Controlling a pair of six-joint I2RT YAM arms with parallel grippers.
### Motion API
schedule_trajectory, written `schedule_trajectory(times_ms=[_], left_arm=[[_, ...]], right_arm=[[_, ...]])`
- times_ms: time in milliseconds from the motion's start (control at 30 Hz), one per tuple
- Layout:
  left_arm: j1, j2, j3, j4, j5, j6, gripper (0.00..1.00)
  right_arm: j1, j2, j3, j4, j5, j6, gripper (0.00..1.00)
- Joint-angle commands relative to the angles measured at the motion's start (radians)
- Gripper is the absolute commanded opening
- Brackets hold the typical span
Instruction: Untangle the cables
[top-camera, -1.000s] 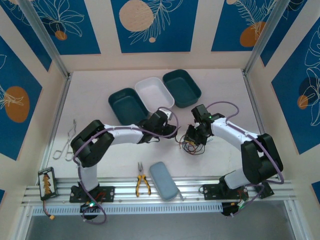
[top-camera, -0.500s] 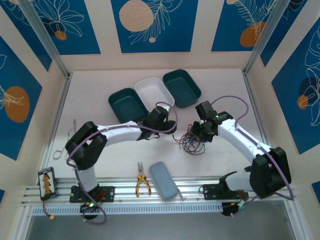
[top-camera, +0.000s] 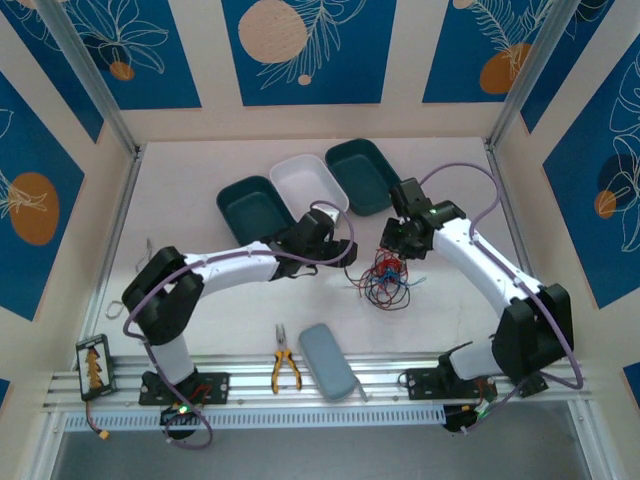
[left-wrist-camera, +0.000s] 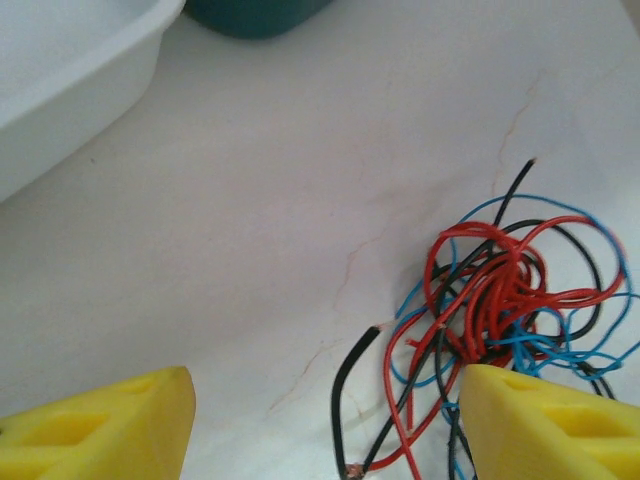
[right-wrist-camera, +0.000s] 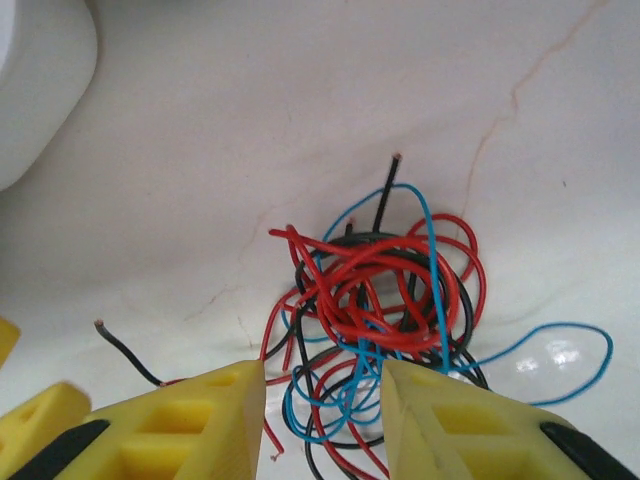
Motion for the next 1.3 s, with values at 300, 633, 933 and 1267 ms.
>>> schedule_trajectory(times_ms=[300,633,933,1267], left_arm=[[-0.007,0.080,0.037,-0.007,0.085,0.020,0.52],[-0.006,0.134,0.061,-0.023,0.098,0.013,0.28],[-0.006,0.134,0.061,-0.033,0.088,0.014,0.07],[-0.003,0.127,0.061,-0.052,0.063,0.014,0.00]], right_arm=[[-0.019,0.231,0.146,-0.043,-0.078,-0.137,0.32],[-0.022,0.288,0.137,-0.044,-0.112,-0.155,0.31],[-0.024,0.324,0.143,-0.067,-0.094,-0.156,0.29],[-0.015,0.339,0.134,-0.042,-0.128,-0.163,0.12]])
